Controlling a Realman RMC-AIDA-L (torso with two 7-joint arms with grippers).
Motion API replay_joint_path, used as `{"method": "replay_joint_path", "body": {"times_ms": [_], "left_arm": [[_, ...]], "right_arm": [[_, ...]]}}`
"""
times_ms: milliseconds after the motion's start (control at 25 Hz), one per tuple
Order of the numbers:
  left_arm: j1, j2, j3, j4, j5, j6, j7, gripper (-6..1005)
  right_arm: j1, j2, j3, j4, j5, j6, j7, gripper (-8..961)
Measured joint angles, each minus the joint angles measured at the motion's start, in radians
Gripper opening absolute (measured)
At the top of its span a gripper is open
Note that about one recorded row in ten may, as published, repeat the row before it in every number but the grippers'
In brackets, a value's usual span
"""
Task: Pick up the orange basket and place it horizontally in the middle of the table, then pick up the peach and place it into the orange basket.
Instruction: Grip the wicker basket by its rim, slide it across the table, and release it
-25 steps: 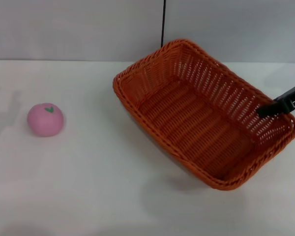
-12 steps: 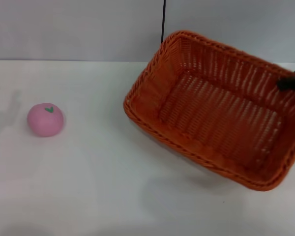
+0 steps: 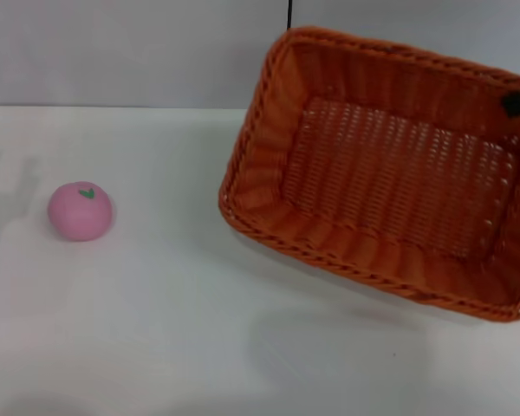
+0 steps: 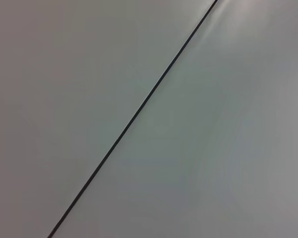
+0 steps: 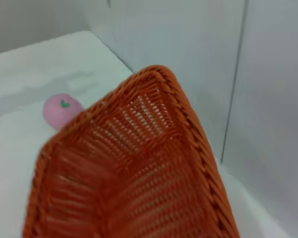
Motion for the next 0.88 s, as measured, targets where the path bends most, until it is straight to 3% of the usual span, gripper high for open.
{"method": "replay_joint_path", "body": {"times_ms": [480,880], "left_arm": [[-0.003,-0.003,0.008,0.003,0.001,0.0,-0.012,723],[-0.006,-0.006,0.008,0.018,0.001,0.0,-0.026,722]], "right_arm": [[0.046,0.013,-0.028,0.067,0.063,0.136,-0.263,158],[0.068,0.021,-0.157,0.164,0.056,0.224,-0.396,159]]}}
